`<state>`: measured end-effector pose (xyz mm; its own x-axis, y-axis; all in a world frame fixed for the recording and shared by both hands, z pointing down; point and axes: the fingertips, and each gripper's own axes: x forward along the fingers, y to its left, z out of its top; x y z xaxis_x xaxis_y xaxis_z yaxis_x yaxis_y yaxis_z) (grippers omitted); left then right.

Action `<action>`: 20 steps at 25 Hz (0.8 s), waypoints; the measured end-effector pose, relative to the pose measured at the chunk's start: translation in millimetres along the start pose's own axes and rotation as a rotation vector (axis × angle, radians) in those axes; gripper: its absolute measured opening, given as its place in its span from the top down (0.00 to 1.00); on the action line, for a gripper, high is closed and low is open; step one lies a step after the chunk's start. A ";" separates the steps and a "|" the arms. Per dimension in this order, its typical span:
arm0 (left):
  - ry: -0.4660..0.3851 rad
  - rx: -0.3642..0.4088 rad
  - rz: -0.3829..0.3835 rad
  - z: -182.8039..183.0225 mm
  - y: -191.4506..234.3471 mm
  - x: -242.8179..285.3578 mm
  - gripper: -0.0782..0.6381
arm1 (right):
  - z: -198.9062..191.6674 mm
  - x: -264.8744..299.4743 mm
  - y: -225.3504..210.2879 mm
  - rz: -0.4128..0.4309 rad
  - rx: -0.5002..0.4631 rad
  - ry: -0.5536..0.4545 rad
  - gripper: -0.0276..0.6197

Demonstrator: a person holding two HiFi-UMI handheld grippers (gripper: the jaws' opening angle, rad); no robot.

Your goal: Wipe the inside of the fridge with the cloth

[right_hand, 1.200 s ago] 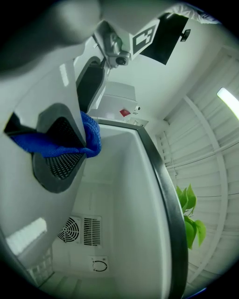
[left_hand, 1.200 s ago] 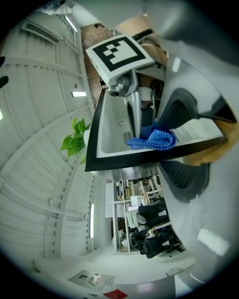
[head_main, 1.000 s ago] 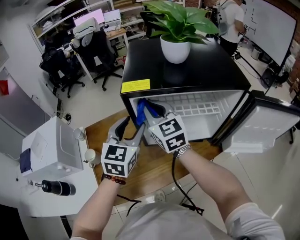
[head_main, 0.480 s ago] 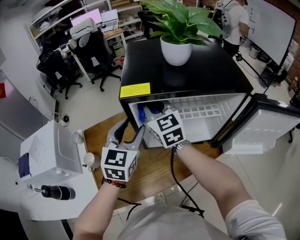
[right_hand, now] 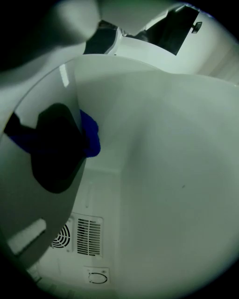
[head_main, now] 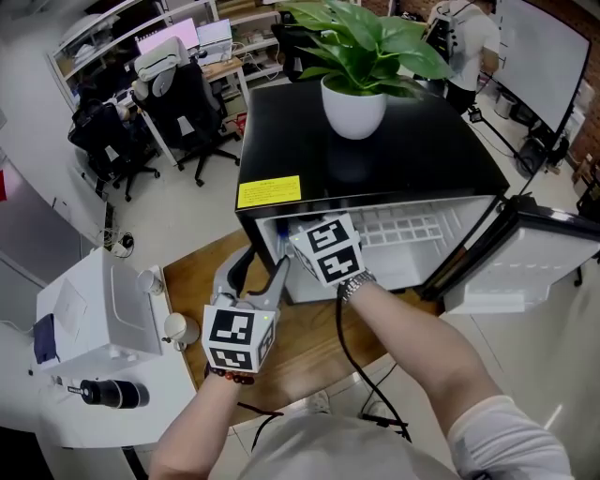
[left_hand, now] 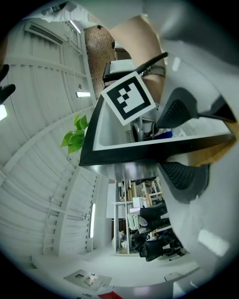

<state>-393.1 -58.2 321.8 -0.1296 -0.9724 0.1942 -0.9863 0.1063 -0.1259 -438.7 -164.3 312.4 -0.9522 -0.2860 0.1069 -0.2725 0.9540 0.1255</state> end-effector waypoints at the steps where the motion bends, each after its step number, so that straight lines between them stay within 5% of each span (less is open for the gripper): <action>1: -0.002 -0.001 0.001 0.2 0.3 0.2 0.56 | -0.2 2.4 -1.4 -0.003 -0.001 0.001 0.91; 20: -0.007 -0.001 -0.001 1.2 1.7 2.3 0.55 | -14.8 31.2 -23.2 -0.082 -0.019 0.055 0.91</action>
<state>-394.9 -60.4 320.8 -0.1283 -0.9739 0.1873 -0.9865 0.1059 -0.1253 -460.1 -196.8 327.5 -0.9176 -0.3684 0.1490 -0.3463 0.9252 0.1549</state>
